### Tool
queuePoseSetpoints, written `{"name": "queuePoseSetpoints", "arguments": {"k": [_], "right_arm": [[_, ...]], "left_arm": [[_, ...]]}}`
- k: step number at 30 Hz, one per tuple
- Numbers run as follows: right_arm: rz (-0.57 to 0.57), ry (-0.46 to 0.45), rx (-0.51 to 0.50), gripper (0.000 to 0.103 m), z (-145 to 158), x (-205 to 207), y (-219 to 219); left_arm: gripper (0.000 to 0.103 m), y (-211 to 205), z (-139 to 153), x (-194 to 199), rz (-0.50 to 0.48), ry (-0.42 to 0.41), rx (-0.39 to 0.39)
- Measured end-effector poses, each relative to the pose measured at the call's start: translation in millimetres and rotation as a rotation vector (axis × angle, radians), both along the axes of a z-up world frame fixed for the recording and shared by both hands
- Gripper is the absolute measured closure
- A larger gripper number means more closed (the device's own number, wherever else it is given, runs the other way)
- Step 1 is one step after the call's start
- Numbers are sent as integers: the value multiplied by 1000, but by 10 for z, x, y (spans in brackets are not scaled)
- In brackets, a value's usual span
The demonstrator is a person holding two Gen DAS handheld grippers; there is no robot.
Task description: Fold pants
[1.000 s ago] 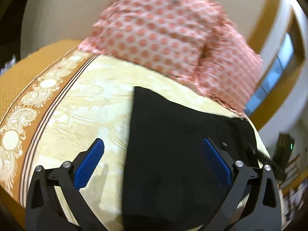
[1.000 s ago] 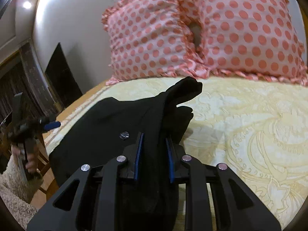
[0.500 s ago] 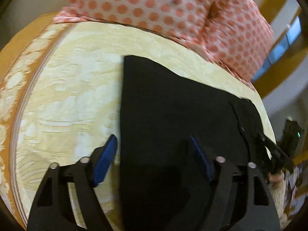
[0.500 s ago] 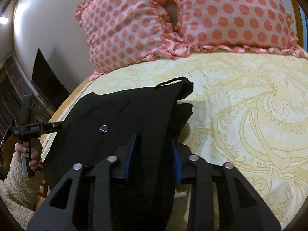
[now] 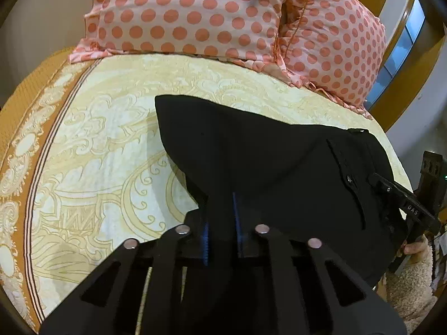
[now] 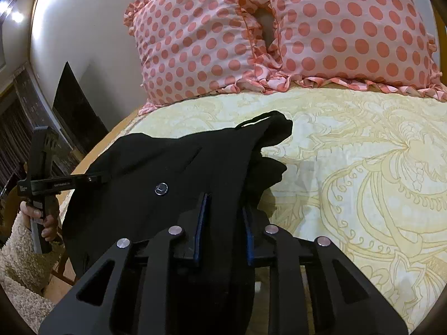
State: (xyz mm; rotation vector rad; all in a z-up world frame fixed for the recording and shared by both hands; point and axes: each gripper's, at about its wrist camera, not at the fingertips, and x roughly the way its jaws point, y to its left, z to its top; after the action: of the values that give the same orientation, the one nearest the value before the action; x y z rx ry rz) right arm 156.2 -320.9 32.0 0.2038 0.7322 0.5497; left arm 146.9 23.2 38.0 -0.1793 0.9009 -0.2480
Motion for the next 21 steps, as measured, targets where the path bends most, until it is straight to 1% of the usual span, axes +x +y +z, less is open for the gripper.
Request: {"name": "queuePoseSetpoints", "arguments": {"k": [2, 5, 9, 13, 17, 19, 21], "right_arm": [[1, -10, 4, 83, 49, 2, 1], [12, -24, 4, 85, 150, 54, 17], [13, -37, -28, 86, 282, 266, 58], [-4, -69, -39, 88, 426, 598, 81], [-43, -146, -39, 88, 553, 884, 45], [-76, -118, -38, 88, 476, 1096, -12], [-96, -45, -43, 88, 300, 1291, -56]], "left_arm": [[94, -30, 46, -8, 0, -21, 14], [97, -39, 159, 14, 2, -57, 16], [97, -76, 304, 142, 3, -101, 40], [97, -152, 459, 400, -1, -150, 85], [97, -195, 605, 722, 23, -209, 93], [97, -189, 587, 958, 47, -210, 112], [96, -159, 461, 1172, 61, -161, 108]]}}
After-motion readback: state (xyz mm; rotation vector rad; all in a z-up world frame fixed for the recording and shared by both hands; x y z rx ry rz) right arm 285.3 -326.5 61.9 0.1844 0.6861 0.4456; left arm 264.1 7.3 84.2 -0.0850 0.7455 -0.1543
